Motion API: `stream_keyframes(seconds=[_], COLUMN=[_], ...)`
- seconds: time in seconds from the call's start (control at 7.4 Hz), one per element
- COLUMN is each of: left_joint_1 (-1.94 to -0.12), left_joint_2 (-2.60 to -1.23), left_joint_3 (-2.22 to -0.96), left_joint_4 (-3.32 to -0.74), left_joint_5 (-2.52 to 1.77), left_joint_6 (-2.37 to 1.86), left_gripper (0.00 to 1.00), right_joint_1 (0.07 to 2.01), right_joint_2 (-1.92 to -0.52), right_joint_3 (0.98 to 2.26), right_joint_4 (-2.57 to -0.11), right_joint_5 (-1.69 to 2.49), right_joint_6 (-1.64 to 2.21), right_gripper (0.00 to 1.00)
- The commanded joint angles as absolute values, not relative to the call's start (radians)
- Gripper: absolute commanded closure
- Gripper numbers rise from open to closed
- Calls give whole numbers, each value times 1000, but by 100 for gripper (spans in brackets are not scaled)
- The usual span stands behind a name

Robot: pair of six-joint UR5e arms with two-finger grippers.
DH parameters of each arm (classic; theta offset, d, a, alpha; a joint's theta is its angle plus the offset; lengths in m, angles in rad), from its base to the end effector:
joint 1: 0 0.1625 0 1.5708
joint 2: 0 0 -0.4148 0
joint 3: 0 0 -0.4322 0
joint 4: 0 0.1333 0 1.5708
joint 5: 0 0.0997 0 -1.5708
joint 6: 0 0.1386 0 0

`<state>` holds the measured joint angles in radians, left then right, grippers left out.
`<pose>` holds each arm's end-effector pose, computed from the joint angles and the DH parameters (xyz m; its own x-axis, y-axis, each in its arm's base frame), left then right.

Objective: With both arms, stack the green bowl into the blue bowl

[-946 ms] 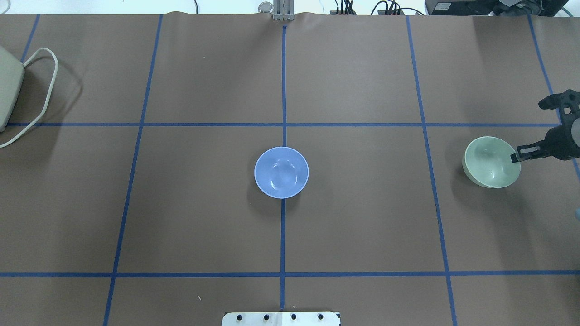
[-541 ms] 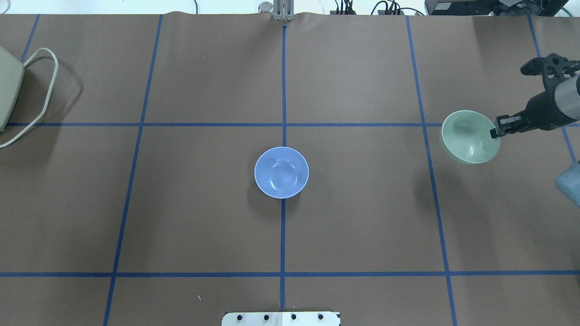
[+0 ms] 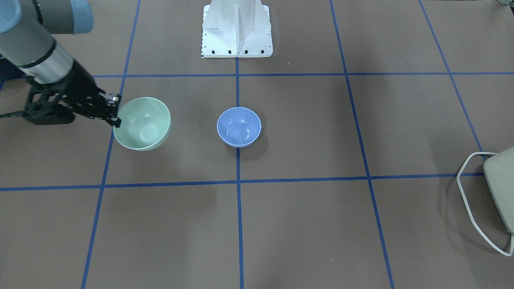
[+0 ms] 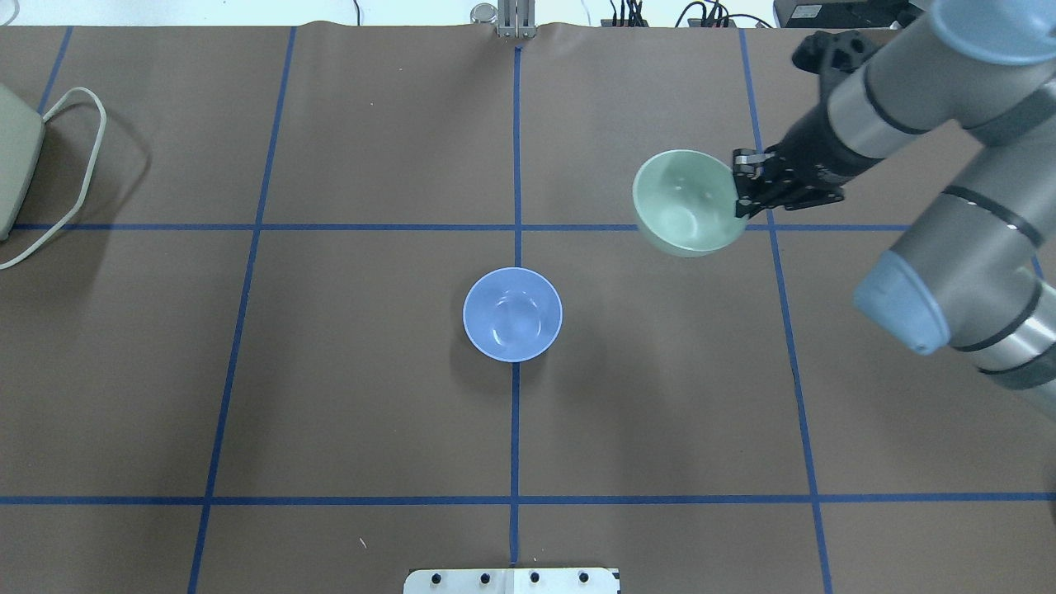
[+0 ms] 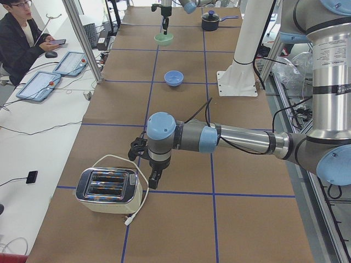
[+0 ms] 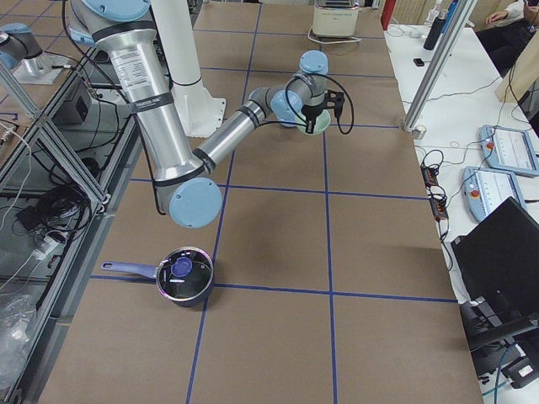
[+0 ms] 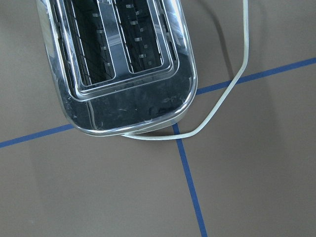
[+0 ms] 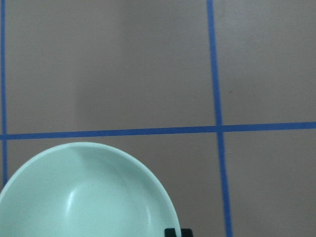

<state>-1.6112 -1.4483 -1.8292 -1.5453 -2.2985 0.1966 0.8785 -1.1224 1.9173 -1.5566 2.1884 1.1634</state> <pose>-0.0608 -0.4860 0.6075 0.7425 0.2362 -0.6268 -0.1070 0.9656 0.2372 -0.3633 -0.5212 0.2336 0.5472 0.1538 0.8228 -0.1561 0.9845 -0.0802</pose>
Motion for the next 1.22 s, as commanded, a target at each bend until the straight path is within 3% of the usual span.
stream_keyframes(seconds=[0.0, 0.27, 1.08], left_joint_1=[-1612, -1612, -1611], left_joint_2=[-1445, -1445, -1447], left_joint_3=[-1829, -1827, -1824], left_joint_4=[-1546, -1546, -1548], left_joint_5=[-2298, -2298, -2298], left_joint_6=[196, 196, 198], left_gripper=[1, 1, 1], right_joint_1=[722, 599, 483], right_joint_2=[-906, -833, -880], right_joint_3=[1847, 1766, 1741], right_joint_4=[-1676, -1671, -1595], right_joint_5=[2039, 1909, 1798], right_joint_6=[1405, 1534, 1534], right_gripper=[100, 100, 100])
